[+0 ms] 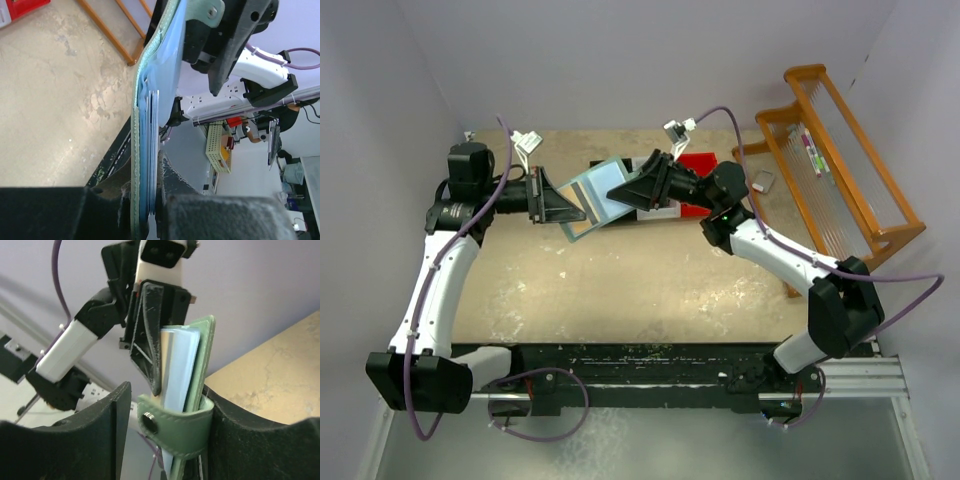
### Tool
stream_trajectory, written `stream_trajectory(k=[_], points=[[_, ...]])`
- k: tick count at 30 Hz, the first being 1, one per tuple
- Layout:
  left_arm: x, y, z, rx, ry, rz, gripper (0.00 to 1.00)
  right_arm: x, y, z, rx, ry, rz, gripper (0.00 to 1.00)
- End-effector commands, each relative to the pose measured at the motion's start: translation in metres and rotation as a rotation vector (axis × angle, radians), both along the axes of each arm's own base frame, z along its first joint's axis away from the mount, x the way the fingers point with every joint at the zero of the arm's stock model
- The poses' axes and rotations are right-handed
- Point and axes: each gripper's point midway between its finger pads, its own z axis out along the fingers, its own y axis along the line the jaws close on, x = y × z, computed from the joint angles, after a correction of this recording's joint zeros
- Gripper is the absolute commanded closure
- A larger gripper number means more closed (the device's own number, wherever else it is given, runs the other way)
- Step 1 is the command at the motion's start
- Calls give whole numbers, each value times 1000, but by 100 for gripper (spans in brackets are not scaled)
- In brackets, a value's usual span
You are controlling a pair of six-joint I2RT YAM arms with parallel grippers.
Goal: Take the credit cards out of the card holder
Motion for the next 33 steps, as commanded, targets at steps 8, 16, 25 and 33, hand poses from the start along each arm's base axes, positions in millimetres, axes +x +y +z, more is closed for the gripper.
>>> stream_trajectory(k=[8, 16, 25, 33], points=[[-11, 1, 18, 7, -110, -60, 65, -15, -1, 14, -55, -77, 47, 100], [-16, -4, 23, -102, -104, -50, 42, -21, -39, 55, 172, -60, -174, 100], [-16, -5, 44, -194, -132, 5, 45, -35, -43, 54, 225, -24, -161, 100], [-17, -5, 52, -215, -137, -3, 45, -39, -35, 51, 251, -4, -117, 100]])
